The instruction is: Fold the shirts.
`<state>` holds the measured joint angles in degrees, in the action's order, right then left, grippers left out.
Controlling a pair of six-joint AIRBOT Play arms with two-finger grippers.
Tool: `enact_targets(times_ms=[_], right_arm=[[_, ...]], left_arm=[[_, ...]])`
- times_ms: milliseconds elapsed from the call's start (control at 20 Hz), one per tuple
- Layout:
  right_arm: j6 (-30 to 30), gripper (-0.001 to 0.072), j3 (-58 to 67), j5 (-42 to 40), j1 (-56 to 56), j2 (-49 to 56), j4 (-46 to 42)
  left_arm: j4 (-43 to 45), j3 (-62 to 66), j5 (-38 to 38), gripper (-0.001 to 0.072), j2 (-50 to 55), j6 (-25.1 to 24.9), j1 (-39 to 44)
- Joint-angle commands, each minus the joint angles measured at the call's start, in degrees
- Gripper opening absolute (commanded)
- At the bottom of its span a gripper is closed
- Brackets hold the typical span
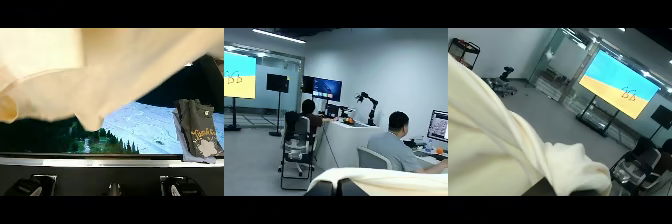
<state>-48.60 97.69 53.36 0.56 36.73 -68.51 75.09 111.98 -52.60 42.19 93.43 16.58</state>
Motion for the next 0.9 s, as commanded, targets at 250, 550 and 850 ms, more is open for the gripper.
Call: enact_targets(times_ms=[250, 550, 850], right_arm=[[-3.7, 0.0021, -1.1, 31.2, 0.0, 15.8, -3.5], [-6.7, 0.0022, -14.0, 16.3, 3.8, 40.9, 2.6], [-10.4, 0.0086, -14.0, 3.0, 9.5, 56.1, 17.5]], left_arm=[[25.2, -1.3, -25.8, 0.0024, 8.4, 5.6, -0.1], [28.4, -23.0, -20.0, 0.0024, 21.9, 4.3, -4.7], [12.1, -26.4, -19.9, 0.0025, 38.6, 7.3, -10.3]])
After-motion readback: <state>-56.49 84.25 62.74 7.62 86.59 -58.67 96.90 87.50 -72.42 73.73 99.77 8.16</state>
